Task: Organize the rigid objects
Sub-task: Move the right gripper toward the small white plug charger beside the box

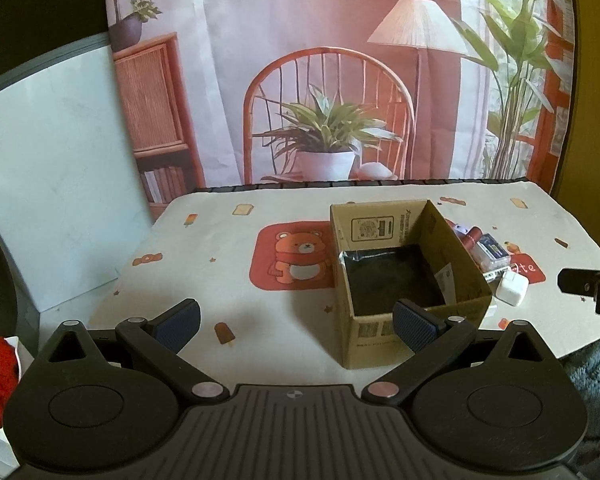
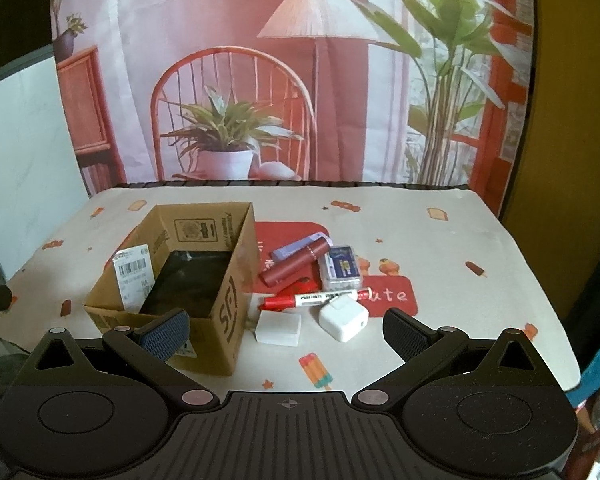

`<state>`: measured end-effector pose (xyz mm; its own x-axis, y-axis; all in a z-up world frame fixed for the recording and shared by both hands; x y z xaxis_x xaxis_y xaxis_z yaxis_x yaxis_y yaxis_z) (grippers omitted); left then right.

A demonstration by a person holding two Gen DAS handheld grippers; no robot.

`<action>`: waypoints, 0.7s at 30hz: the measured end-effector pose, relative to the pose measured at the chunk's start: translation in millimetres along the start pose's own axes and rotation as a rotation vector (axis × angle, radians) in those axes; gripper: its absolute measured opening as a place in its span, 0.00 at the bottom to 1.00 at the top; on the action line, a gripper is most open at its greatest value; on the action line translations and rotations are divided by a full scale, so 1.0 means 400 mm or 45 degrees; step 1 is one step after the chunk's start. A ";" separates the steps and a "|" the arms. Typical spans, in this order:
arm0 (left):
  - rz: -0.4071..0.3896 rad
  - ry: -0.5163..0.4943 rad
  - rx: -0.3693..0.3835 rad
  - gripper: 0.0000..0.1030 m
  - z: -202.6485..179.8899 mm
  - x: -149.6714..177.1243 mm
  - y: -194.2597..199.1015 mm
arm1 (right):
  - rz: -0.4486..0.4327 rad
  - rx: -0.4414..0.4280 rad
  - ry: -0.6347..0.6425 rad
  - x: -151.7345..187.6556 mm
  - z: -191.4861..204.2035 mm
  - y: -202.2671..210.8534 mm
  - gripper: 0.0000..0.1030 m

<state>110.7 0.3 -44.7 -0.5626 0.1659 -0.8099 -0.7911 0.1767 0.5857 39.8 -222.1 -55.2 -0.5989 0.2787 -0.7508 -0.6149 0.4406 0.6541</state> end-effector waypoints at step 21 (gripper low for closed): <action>0.090 0.023 0.012 1.00 0.014 -0.061 -0.179 | 0.038 -0.035 -0.028 -0.064 -0.005 -0.165 1.00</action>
<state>182.4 -10.9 -66.8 -0.6213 0.1608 -0.7669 -0.7470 0.1741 0.6416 94.6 -259.9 -78.8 -0.6060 0.3101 -0.7325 -0.6110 0.4081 0.6783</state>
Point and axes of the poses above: each gripper's, at about its wrist camera, not at the fingertips, and y roughly against the way its jaws point, z to its left, x to its underside, the point moved 8 cm from there along -y, roughly the way its jaws point, and after that the axes turned 8 degrees about x, right-handed, at the moved point
